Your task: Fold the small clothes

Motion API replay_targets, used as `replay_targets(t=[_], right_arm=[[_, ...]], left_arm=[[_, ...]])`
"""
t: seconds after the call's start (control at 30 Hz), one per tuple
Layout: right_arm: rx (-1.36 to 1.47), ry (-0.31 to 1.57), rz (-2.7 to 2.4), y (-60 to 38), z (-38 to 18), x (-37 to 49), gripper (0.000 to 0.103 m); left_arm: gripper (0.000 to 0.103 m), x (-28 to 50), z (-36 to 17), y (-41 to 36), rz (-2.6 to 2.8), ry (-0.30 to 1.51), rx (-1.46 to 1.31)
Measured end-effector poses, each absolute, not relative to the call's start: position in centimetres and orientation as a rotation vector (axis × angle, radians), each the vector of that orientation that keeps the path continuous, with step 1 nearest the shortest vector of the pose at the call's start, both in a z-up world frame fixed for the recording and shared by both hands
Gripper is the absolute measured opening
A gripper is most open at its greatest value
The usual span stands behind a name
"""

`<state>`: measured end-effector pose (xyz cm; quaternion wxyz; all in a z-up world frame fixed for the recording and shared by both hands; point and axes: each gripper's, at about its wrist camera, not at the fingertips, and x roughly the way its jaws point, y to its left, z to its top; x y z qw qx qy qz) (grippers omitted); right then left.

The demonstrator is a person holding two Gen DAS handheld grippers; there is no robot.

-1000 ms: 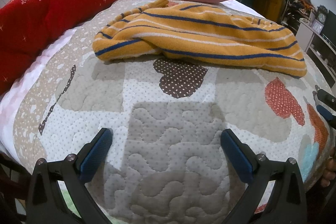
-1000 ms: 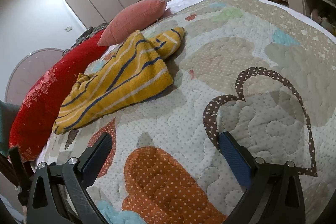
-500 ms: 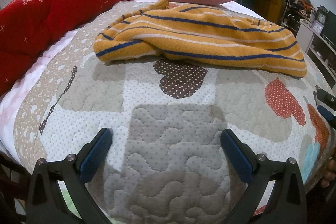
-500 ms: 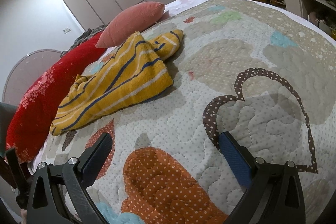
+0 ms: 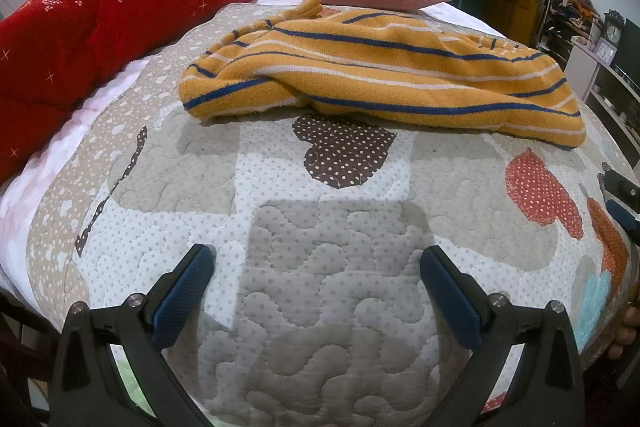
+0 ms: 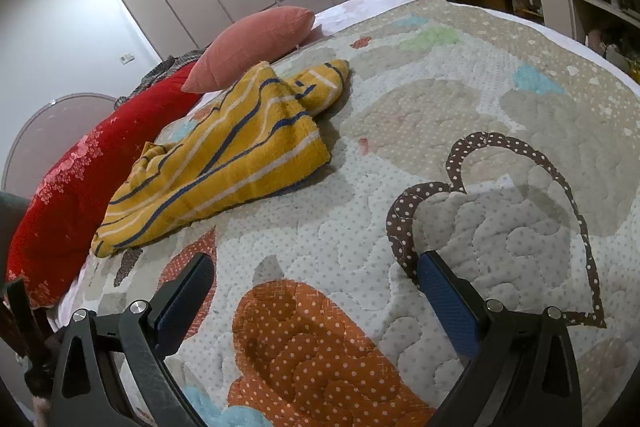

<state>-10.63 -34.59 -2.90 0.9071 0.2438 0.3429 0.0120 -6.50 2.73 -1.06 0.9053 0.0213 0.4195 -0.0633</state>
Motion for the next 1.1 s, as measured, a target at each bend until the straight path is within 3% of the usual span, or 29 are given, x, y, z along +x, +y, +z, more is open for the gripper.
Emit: replay_targets(t=[0.63,1.03,1.1], right_arm=[[0.589,0.69,0.045,-35.5,-2.7,-10.9,0.102],[0.2,0.877,-0.03,-31.0,-3.0,-9.1,0.103],[0.189,0.893,-0.011,-31.1,-2.9,-9.2,0.103]], left_arm=[[0.103,-6.6,-0.9,2.7,-0.127,0.856,0.041],[0.103,-6.7,-0.5,2.6,-0.125,0.881,0.035],[0.098,-6.7,0.3,3.1,-0.136,0.883,-0.007]])
